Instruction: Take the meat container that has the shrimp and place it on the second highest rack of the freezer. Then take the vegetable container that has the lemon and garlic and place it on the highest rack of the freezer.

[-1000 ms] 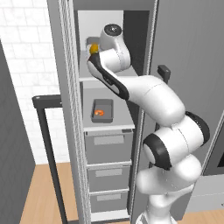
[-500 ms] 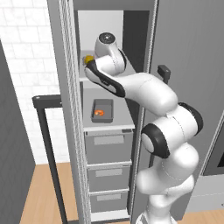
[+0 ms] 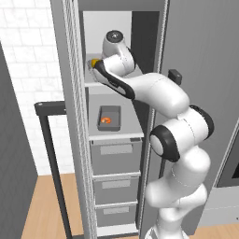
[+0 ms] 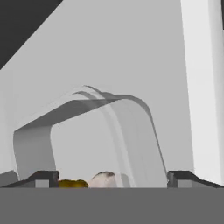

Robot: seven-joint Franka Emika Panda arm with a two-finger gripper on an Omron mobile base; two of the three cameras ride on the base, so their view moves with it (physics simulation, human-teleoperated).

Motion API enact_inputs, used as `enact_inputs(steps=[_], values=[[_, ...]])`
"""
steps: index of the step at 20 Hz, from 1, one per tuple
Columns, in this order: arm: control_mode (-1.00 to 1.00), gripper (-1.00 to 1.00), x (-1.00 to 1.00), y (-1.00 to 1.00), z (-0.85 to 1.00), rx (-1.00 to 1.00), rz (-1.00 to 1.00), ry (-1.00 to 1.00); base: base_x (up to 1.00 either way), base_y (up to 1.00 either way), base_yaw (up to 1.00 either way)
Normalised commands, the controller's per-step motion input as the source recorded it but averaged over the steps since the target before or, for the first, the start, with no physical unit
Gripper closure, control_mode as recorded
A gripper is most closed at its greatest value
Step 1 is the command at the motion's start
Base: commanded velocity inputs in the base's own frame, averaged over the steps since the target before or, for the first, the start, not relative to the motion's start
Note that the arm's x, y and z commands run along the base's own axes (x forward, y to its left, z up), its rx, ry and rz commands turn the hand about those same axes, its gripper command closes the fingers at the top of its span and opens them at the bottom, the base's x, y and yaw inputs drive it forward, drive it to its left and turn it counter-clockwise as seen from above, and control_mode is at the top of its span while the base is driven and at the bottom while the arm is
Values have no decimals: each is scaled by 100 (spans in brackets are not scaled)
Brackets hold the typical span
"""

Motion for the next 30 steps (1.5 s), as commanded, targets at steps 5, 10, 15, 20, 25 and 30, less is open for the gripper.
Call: enact_inputs(steps=[5,10,15,20,25,30], values=[[-100,-100,-74,38,8,0,0,-11,0,0,0],[-100,-100,-100,29,1,1,0,-18,0,0,0],[-100,-100,-100,-3,0,11,3,-15,0,0,0],[-100,-100,-100,-19,1,12,13,-5,0,0,0],[-100,-100,-100,-22,7,1,22,0,0,0,0],[-100,-100,-100,-17,7,0,28,0,0,0,0]])
